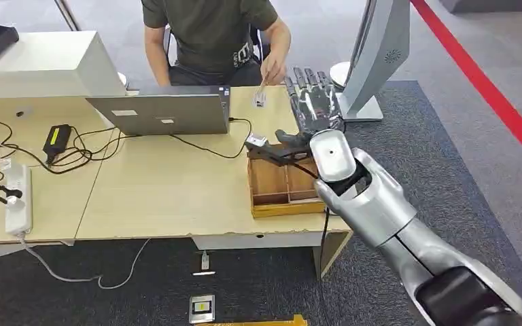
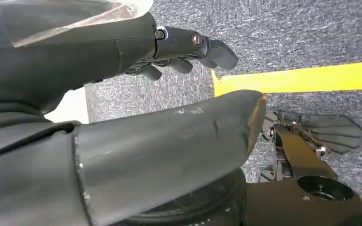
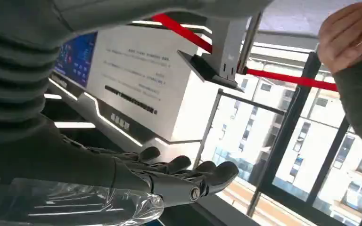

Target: Pass the card to the sensor for recognition and then transmit it.

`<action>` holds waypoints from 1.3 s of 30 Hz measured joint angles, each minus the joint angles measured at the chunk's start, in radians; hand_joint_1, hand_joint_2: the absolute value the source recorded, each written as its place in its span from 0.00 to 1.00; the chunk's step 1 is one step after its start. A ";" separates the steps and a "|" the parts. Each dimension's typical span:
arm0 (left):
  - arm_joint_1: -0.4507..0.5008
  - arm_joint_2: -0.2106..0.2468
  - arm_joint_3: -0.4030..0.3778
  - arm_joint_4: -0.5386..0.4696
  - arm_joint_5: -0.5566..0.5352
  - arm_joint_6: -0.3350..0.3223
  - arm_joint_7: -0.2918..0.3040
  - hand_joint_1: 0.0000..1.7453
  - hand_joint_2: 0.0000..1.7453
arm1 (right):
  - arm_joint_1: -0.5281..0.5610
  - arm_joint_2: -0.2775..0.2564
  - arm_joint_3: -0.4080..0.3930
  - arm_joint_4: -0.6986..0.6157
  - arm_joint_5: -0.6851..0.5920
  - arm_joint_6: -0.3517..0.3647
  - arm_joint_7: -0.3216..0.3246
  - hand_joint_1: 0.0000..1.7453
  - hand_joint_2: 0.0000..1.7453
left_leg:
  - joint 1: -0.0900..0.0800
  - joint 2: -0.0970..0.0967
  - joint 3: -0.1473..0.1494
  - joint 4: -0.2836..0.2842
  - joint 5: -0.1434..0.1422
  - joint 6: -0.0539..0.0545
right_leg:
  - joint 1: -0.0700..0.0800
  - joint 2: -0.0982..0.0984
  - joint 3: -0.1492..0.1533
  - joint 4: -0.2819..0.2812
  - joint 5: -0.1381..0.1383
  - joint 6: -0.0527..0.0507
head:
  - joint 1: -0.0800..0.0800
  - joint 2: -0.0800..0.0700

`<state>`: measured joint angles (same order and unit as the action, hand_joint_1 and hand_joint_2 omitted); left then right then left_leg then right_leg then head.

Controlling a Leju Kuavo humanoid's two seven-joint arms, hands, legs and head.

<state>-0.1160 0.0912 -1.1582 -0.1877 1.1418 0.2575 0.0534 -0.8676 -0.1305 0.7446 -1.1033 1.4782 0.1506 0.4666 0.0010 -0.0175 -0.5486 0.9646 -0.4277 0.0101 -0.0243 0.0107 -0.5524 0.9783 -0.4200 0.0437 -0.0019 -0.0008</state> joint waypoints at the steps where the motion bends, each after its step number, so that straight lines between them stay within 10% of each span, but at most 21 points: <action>1: 0.000 0.000 0.000 0.000 -0.001 -0.008 0.000 0.00 0.00 | 0.004 -0.017 -0.018 -0.013 -0.011 -0.021 0.005 0.00 0.00 | 0.000 0.000 0.000 0.000 0.000 0.000 | 0.000 0.000 0.000 0.000 0.000 0.000 | 0.000 0.000; 9: 0.002 0.003 -0.003 0.000 -0.002 -0.031 0.000 0.00 0.00 | 0.080 -0.159 -0.153 -0.109 -0.140 0.036 0.087 0.00 0.00 | 0.000 0.000 0.001 0.001 0.000 0.001 | 0.000 0.000 0.001 -0.002 0.000 0.000 | 0.000 0.000; 14: 0.008 0.004 -0.004 0.000 0.000 -0.042 -0.015 0.00 0.00 | 0.227 -0.274 -0.355 -0.202 -0.574 -0.050 0.198 0.00 0.00 | 0.000 -0.002 0.000 0.001 -0.001 0.002 | 0.000 -0.002 0.002 -0.002 0.000 0.001 | 0.000 0.000; 23: 0.005 0.004 -0.005 0.000 0.001 -0.042 -0.037 0.00 0.00 | 0.438 -0.436 -0.559 -0.292 -0.620 -0.025 0.230 0.00 0.00 | 0.000 -0.001 0.003 0.001 -0.004 0.000 | 0.001 0.001 0.003 -0.003 -0.001 0.000 | 0.000 0.000; 34: 0.004 0.006 -0.011 0.000 -0.011 -0.052 -0.054 0.00 0.00 | 0.778 -0.486 -0.798 -0.151 -0.459 -0.160 0.125 0.00 0.00 | 0.001 -0.003 0.002 0.000 -0.006 0.000 | 0.001 -0.002 0.005 -0.004 -0.005 0.000 | 0.003 0.000; 39: 0.002 0.010 -0.019 0.000 -0.023 -0.053 -0.010 0.00 0.00 | 0.856 -0.440 -0.855 0.113 -0.369 -0.316 -0.066 0.00 0.00 | 0.002 -0.002 0.003 0.000 -0.008 -0.001 | 0.002 -0.001 0.004 -0.004 -0.006 -0.001 | 0.003 0.000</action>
<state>-0.1144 0.1007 -1.1772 -0.1873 1.1185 0.2041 0.0435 -0.0116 -0.5706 -0.1103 -0.9904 1.1089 -0.1650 0.4007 0.0025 -0.0194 -0.5457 0.9647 -0.4354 0.0086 -0.0226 0.0101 -0.5487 0.9747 -0.4256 0.0427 0.0008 -0.0008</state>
